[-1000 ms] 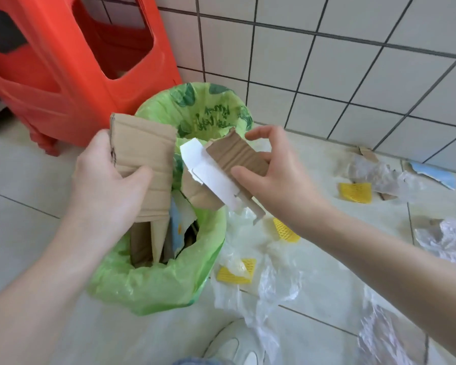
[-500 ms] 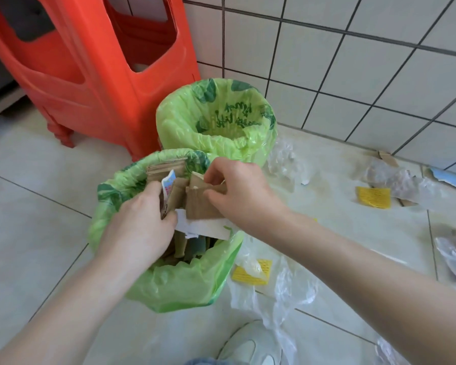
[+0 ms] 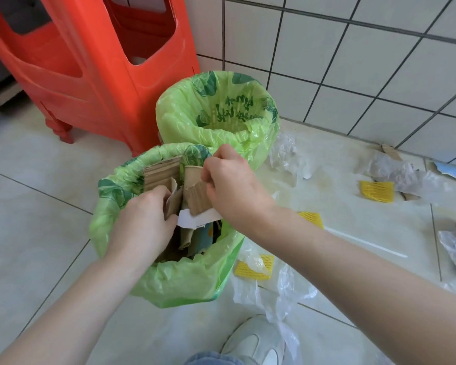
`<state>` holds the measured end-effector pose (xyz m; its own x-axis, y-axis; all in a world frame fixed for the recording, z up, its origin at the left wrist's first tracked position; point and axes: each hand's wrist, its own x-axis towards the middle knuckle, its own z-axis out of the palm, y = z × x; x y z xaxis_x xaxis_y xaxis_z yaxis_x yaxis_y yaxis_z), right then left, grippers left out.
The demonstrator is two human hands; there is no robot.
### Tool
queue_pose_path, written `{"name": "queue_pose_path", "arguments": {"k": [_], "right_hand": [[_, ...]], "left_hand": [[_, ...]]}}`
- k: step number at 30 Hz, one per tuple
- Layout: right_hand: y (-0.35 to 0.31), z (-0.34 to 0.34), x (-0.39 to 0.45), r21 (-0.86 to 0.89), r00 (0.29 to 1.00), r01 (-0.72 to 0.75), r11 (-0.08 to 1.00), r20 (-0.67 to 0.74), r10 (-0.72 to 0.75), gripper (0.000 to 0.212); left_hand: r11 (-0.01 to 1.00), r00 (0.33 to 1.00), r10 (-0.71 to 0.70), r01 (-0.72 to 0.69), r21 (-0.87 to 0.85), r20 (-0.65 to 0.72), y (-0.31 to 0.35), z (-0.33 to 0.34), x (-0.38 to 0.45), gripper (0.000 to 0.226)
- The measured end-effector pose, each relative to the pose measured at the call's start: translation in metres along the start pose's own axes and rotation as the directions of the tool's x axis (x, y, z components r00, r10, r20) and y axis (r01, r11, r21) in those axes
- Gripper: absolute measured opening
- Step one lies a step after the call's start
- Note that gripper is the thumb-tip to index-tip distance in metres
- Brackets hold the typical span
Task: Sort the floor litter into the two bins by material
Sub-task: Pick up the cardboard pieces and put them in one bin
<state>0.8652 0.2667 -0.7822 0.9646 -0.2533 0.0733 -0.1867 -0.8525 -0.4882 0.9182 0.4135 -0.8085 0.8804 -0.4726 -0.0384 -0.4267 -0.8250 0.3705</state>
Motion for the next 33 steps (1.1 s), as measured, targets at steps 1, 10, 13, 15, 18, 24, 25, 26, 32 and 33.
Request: {"name": "queue_pose_path", "arguments": {"k": [1,10,13,15,18,24,25,26,32,33], "right_hand": [[-0.002,0.0,-0.001,-0.032,0.999,0.032,0.999,0.012,-0.031,0.014],[-0.016,-0.014,-0.002,-0.175,0.993,0.069,0.982,0.105,-0.051,0.029],[-0.018,-0.007,-0.006,-0.165,0.985,0.057,0.985,0.167,-0.029,0.023],[-0.018,0.004,-0.007,-0.159,0.974,0.018,0.987,0.224,0.018,0.024],[-0.01,0.013,-0.001,-0.136,0.966,-0.032,0.99,0.251,0.065,0.021],[0.006,-0.007,0.005,0.022,0.988,0.027,0.999,0.151,-0.03,0.033],[0.009,-0.014,0.002,0.048,0.992,0.027,0.998,0.125,-0.033,0.036],[0.013,-0.021,-0.001,0.074,0.995,0.027,0.997,0.096,-0.034,0.037],[0.05,-0.053,-0.028,0.18,0.996,-0.08,0.98,-0.034,0.088,0.028],[0.059,-0.056,-0.033,0.183,0.992,-0.11,0.977,-0.042,0.119,0.028]], "left_hand": [[1.0,1.0,0.001,-0.001,0.018,0.017,0.0,0.003,0.001,0.014],[1.0,1.0,-0.019,0.019,0.008,0.002,-0.008,0.006,0.004,0.012],[1.0,1.0,-0.023,0.023,0.01,0.019,-0.007,0.006,0.004,0.011],[0.999,0.998,-0.034,0.033,0.015,0.048,-0.005,0.005,0.005,0.012],[0.999,0.994,-0.048,0.046,0.027,0.094,-0.003,0.005,0.004,0.014],[0.998,0.999,-0.019,0.017,-0.053,-0.04,0.007,-0.006,0.001,0.029],[0.997,0.997,-0.009,0.003,-0.076,-0.078,0.011,-0.01,0.002,0.031],[0.994,0.994,0.003,-0.015,-0.106,-0.106,0.018,-0.014,0.003,0.031],[0.952,0.98,0.083,-0.131,-0.275,-0.18,0.07,-0.019,-0.005,0.016],[0.944,0.978,0.097,-0.149,-0.294,-0.184,0.078,-0.017,-0.008,0.014]]}}
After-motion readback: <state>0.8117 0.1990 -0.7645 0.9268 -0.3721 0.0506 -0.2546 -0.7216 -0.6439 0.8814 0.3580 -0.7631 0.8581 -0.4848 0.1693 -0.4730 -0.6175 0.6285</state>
